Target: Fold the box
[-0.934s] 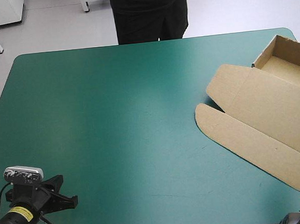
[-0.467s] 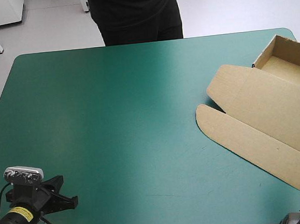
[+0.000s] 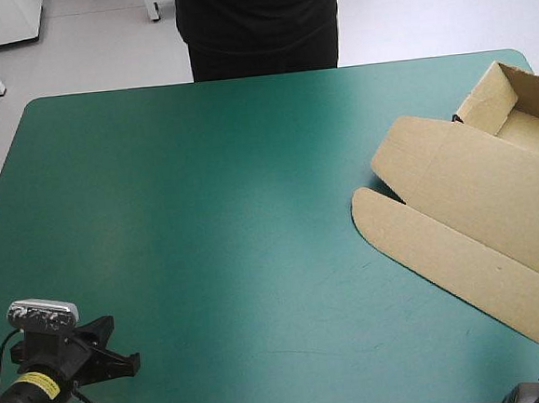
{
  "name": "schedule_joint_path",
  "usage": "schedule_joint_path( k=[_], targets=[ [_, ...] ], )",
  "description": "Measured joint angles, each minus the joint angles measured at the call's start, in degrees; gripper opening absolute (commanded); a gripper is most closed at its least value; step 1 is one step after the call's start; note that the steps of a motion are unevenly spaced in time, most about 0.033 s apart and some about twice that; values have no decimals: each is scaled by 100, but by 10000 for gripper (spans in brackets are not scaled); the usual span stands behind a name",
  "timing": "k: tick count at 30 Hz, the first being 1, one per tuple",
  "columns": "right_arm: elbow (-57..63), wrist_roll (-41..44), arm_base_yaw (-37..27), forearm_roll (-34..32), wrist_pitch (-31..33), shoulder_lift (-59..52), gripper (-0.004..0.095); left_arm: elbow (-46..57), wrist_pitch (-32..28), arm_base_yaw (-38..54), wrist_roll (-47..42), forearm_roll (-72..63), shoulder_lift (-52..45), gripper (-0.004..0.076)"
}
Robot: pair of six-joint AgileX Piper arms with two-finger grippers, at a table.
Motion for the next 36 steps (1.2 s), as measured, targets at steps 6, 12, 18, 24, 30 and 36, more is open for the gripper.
schedule_joint_path(
  k=[6, 12, 18, 24, 30, 36],
  targets=[
    [-198, 0, 0, 239, 0, -613, 648, 0, 0, 0, 76, 0, 0, -8],
    [-217, -261, 62, 1088, 36, -1381, 648, 0, -46, 0, 79, -2, 0, -8],
    [-153, -526, 948, 1878, 36, -1980, 646, 0, -159, 0, 192, 3, 0, -8],
    [430, -729, 3089, 1921, 35, -2408, 535, 2, -296, 0, 233, 3, 0, -8],
    [1174, -568, 5193, 1536, -171, -2922, 536, 2, -404, 0, 248, -2, 0, -8],
    [2261, 121, 6924, 951, -922, -3773, 536, 2, -586, 0, 248, -40, 0, -8]
  ],
)
